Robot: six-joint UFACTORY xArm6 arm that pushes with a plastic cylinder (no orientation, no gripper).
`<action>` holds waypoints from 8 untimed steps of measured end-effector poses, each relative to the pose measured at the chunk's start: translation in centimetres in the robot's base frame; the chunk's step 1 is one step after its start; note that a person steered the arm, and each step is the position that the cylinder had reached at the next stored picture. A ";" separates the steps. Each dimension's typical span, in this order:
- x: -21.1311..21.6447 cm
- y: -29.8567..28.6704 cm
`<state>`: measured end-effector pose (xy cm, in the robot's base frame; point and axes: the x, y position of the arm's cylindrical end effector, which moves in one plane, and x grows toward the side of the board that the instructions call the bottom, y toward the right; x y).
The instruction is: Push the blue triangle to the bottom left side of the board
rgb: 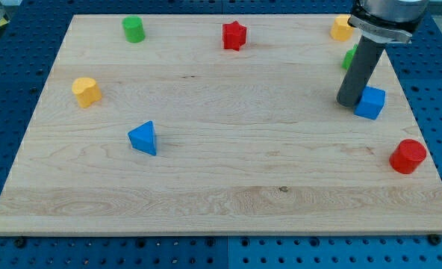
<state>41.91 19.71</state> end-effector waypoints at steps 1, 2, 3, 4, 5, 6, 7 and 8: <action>0.0 0.0; 0.4 -3.7; 1.9 -10.0; 3.9 -16.4; 5.1 -22.1; 6.7 -27.6; 5.9 -29.3; 3.9 -29.7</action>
<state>45.79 -9.99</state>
